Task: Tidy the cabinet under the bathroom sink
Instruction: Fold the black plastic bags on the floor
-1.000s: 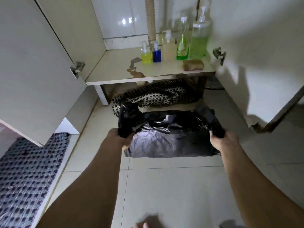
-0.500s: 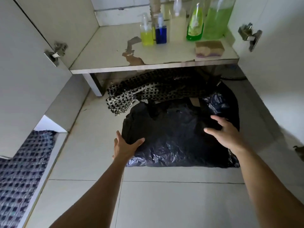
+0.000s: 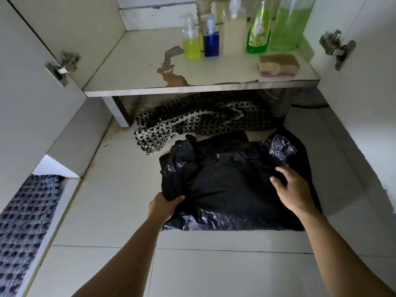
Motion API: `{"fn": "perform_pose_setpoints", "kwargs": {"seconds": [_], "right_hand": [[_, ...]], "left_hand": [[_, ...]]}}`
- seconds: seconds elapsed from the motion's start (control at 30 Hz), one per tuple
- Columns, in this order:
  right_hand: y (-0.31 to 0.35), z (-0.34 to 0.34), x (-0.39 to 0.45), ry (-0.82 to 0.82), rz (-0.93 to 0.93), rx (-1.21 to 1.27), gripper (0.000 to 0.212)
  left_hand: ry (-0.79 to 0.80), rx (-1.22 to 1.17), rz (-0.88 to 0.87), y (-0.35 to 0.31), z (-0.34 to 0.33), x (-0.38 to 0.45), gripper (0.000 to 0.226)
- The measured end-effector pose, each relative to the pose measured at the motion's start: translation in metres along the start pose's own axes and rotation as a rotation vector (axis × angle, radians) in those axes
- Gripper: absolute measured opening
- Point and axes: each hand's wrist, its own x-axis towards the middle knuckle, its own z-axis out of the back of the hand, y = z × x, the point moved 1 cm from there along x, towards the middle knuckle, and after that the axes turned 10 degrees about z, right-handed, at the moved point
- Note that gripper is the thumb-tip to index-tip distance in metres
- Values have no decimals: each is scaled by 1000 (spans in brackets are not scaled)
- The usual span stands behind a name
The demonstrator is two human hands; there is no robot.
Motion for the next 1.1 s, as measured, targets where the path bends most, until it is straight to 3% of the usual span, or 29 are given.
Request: {"fn": "perform_pose_setpoints", "kwargs": {"seconds": [0.1, 0.17, 0.23, 0.33, 0.4, 0.53, 0.6, 0.67, 0.83, 0.93, 1.0, 1.1], "right_hand": [[3, 27, -28, -384, -110, 37, 33], [-7, 30, -48, -464, -306, 47, 50], [-18, 27, -64, -392, -537, 92, 72], [-25, 22, -76, -207, -799, 389, 90], [-26, 24, -74, -124, -896, 602, 76], [-20, 37, -68, 41, -979, 931, 42], [-3, 53, -62, 103, -898, 1007, 40], [15, 70, -55, 130, -764, 922, 38], [72, 100, -43, 179, -389, 452, 16], [122, 95, -46, 226, -162, 186, 19], [152, 74, -54, 289, -24, 5, 18], [182, 30, -77, 310, 114, -128, 20]], "left_hand": [[-77, 90, 69, -7, 8, -10, 82], [-257, 188, -40, -21, 9, -30, 87], [-390, 242, -338, -38, -2, -62, 81], [-163, 385, -646, -58, -39, -95, 68], [20, 497, -634, -61, -65, -101, 64], [126, 512, -536, -50, -90, -98, 63], [158, 486, -526, -45, -94, -97, 61], [208, 442, -518, -45, -97, -101, 60], [371, 319, -593, -52, -111, -121, 68], [474, 51, -563, -51, -113, -135, 46], [447, -61, -528, -44, -100, -138, 33], [268, -16, -515, -18, -71, -137, 16]]}}
